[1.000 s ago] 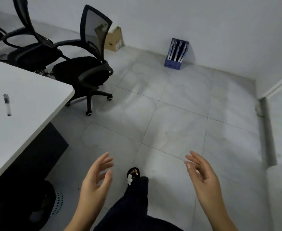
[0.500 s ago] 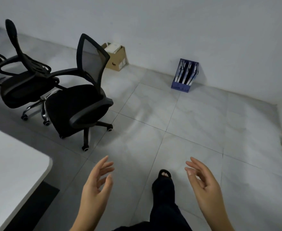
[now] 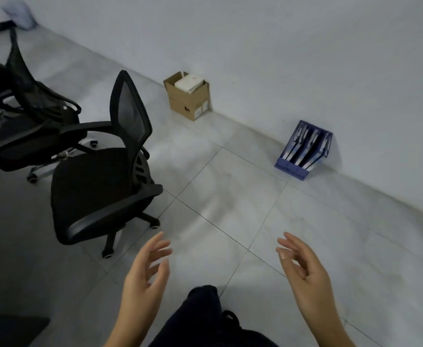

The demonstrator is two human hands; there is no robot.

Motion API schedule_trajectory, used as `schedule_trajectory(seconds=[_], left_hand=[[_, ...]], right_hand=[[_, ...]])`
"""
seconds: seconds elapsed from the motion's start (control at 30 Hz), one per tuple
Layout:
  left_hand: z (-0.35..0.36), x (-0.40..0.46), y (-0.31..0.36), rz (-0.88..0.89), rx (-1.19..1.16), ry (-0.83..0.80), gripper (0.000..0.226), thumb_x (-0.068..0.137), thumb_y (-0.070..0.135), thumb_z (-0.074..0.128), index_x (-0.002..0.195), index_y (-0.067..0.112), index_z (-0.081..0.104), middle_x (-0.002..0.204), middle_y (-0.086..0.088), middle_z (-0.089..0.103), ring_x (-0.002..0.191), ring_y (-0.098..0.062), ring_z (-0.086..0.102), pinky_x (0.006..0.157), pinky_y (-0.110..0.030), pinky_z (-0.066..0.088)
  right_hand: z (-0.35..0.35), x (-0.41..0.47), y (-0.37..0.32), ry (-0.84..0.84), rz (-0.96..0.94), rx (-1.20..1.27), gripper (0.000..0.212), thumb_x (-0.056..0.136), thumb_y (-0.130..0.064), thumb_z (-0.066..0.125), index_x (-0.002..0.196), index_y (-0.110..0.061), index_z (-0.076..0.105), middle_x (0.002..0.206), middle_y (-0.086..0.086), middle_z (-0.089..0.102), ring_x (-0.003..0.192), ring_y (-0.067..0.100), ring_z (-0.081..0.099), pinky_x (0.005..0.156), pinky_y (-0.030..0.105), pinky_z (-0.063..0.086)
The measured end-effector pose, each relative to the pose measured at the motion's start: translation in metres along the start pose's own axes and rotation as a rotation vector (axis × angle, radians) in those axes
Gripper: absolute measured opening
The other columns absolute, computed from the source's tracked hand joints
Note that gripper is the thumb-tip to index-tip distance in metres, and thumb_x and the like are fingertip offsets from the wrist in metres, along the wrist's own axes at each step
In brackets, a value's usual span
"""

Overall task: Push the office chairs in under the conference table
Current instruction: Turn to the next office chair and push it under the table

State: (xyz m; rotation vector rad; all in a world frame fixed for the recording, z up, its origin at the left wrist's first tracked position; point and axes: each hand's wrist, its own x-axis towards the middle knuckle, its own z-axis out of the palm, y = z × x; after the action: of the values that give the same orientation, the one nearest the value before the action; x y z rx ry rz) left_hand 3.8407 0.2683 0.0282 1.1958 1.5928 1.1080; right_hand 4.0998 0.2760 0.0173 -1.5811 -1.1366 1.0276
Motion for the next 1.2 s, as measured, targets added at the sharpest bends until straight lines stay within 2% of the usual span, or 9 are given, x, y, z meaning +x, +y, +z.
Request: schedule_trajectory(seconds=[0.2,0.27,0.33,0.5,0.63,0.83,0.9,1.03,1.2], left_hand=[[0.04,0.123,0.012,0.01,0.014,0.069,0.055,0.088,-0.005,0.05,0.113,0.044,0.047,0.112,0.023,0.058,0.101,0.002,0.059,0.08,-0.004,0.045],[0.047,0.171,0.017,0.02,0.008,0.069,0.056,0.088,-0.005,0.05,0.113,0.044,0.047,0.114,0.024,0.057,0.101,0.003,0.058,0.08,-0.003,0.044],[0.05,0.217,0.03,0.04,0.008,0.076,0.056,0.088,-0.006,0.049,0.114,0.044,0.046,0.115,0.023,0.057,0.102,0.003,0.058,0.08,-0.003,0.044],[0.049,0.313,0.052,0.031,0.013,0.14,0.058,0.088,-0.007,0.05,0.114,0.045,0.046,0.107,0.008,0.064,0.103,0.001,0.058,0.08,-0.004,0.045],[0.051,0.369,0.057,-0.001,0.027,0.209,0.071,0.087,-0.004,0.052,0.106,0.064,0.048,0.114,0.025,0.058,0.103,0.004,0.058,0.081,-0.005,0.046],[0.056,0.46,0.06,-0.056,-0.006,0.524,0.057,0.087,-0.004,0.051,0.115,0.045,0.046,0.116,0.023,0.057,0.107,0.0,0.057,0.085,-0.008,0.047],[0.061,0.488,0.064,-0.087,-0.028,0.631,0.056,0.087,-0.005,0.051,0.115,0.044,0.047,0.117,0.022,0.056,0.107,0.0,0.057,0.083,-0.006,0.046],[0.076,0.534,0.075,-0.144,-0.016,0.819,0.057,0.087,-0.003,0.053,0.116,0.045,0.046,0.117,0.023,0.056,0.108,0.002,0.056,0.082,-0.004,0.045],[0.082,0.564,0.082,-0.229,-0.038,1.083,0.057,0.086,-0.004,0.054,0.116,0.045,0.048,0.116,0.021,0.057,0.107,0.0,0.057,0.084,-0.005,0.046]], right_hand=[[0.016,0.143,-0.009,-0.041,-0.014,-0.036,0.032,0.088,-0.011,0.056,0.115,-0.028,0.057,0.106,-0.022,0.064,0.095,-0.005,0.059,0.073,0.0,0.042],[0.026,0.195,-0.018,-0.044,-0.027,-0.039,0.032,0.088,-0.011,0.056,0.116,-0.026,0.056,0.103,-0.017,0.067,0.094,-0.008,0.058,0.072,-0.002,0.041],[0.038,0.241,-0.034,-0.056,-0.055,-0.041,0.032,0.088,-0.013,0.056,0.118,-0.025,0.056,0.11,-0.017,0.063,0.095,-0.008,0.058,0.072,-0.002,0.04],[0.072,0.341,-0.066,-0.138,-0.067,-0.037,0.033,0.088,-0.014,0.056,0.118,-0.028,0.055,0.108,-0.018,0.065,0.096,-0.008,0.058,0.074,-0.002,0.041],[0.1,0.422,-0.08,-0.228,-0.08,-0.048,0.033,0.088,-0.013,0.057,0.116,-0.03,0.056,0.106,-0.017,0.065,0.097,-0.007,0.058,0.074,0.0,0.042],[0.168,0.566,-0.103,-0.477,-0.172,-0.099,0.034,0.087,-0.013,0.058,0.115,-0.032,0.055,0.108,-0.015,0.066,0.099,-0.003,0.059,0.078,0.002,0.044],[0.193,0.611,-0.114,-0.59,-0.2,-0.112,0.035,0.087,-0.012,0.058,0.116,-0.03,0.056,0.11,-0.02,0.063,0.099,-0.002,0.06,0.078,0.003,0.044],[0.244,0.689,-0.146,-0.819,-0.271,-0.132,0.035,0.086,-0.009,0.059,0.116,-0.027,0.056,0.109,-0.01,0.066,0.098,-0.001,0.061,0.078,0.005,0.046],[0.318,0.74,-0.177,-1.094,-0.364,-0.168,0.036,0.086,-0.013,0.059,0.109,-0.041,0.053,0.111,-0.013,0.063,0.099,0.001,0.061,0.078,0.006,0.046]])
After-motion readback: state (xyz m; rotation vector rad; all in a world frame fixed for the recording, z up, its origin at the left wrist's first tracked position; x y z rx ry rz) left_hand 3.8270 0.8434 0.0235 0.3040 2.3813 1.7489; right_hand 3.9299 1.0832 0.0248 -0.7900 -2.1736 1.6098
